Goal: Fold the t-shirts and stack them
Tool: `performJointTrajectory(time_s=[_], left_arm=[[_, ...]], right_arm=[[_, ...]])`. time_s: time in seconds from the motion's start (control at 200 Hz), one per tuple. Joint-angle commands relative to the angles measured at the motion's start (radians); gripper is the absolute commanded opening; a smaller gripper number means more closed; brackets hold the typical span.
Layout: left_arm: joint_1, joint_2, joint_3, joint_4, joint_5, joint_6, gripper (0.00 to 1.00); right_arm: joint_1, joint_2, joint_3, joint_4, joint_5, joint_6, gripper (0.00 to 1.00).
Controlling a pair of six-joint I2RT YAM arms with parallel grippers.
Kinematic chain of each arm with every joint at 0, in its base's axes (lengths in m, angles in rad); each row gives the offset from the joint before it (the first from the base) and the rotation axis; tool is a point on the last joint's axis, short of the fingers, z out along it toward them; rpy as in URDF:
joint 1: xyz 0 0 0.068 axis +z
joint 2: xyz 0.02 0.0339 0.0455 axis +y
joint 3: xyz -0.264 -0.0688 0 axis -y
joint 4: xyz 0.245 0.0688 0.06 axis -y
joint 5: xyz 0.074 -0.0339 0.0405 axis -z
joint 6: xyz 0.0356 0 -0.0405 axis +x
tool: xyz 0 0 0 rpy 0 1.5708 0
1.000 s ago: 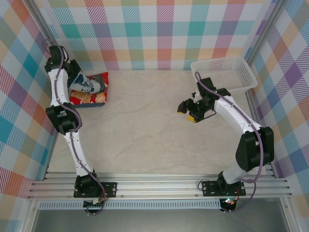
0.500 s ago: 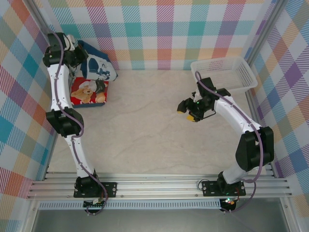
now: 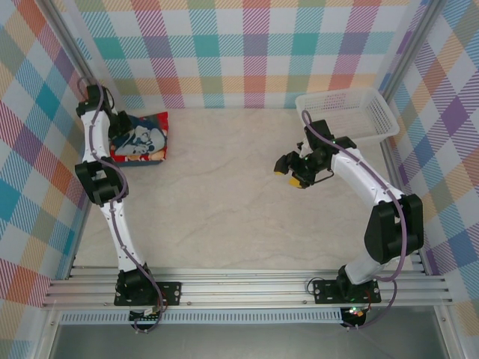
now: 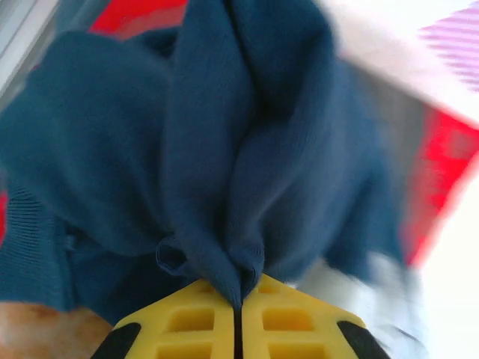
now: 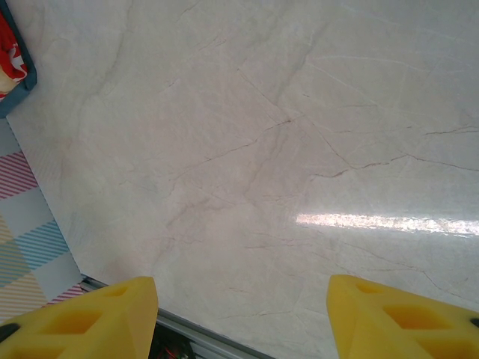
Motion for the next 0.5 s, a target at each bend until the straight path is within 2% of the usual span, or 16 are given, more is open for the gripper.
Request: performJointTrajectory(time_s=[0.0, 0.05, 0.085, 0.12, 0.21, 0.345, 0.39, 0.435, 0.495], left_arm=[[0.007, -0.062, 0.007, -0.053, -0.162, 0.008, 0.09], [0.007, -0.063, 0.005, -0.06, -0.184, 0.014, 0.11], [0.008, -0.063, 0.004, -0.066, -0.192, 0.003, 0.16], [0.011, -0.063, 0.0, -0.068, -0.187, -0.008, 0.26], [0.007, -0.068, -0.001, -0.097, -0.205, -0.038, 0.33], [-0.014, -0.159, -0.006, -0.163, -0.4, -0.145, 0.55], [-0.055, -0.207, -0.008, -0.177, -0.45, -0.199, 0.6], [-0.069, -0.254, -0.013, -0.167, -0.46, -0.255, 0.62], [-0.11, -0.294, -0.032, -0.095, -0.389, -0.291, 0.62]], right_arm=[[-0.004, 0.001, -0.009, -0.01, -0.01, 0.008, 0.61], [-0.003, 0.006, -0.009, -0.005, -0.013, 0.012, 0.62], [-0.004, 0.009, -0.008, -0.001, -0.015, 0.014, 0.62], [-0.004, 0.015, -0.006, 0.003, -0.018, 0.015, 0.62], [-0.004, 0.033, 0.011, 0.003, -0.02, 0.014, 0.62], [-0.004, 0.057, 0.036, -0.001, -0.02, 0.01, 0.61], [-0.004, 0.064, 0.039, 0.002, -0.021, 0.012, 0.61], [-0.004, 0.069, 0.04, 0.004, -0.022, 0.012, 0.61], [-0.004, 0.077, 0.039, 0.013, -0.026, 0.013, 0.61]])
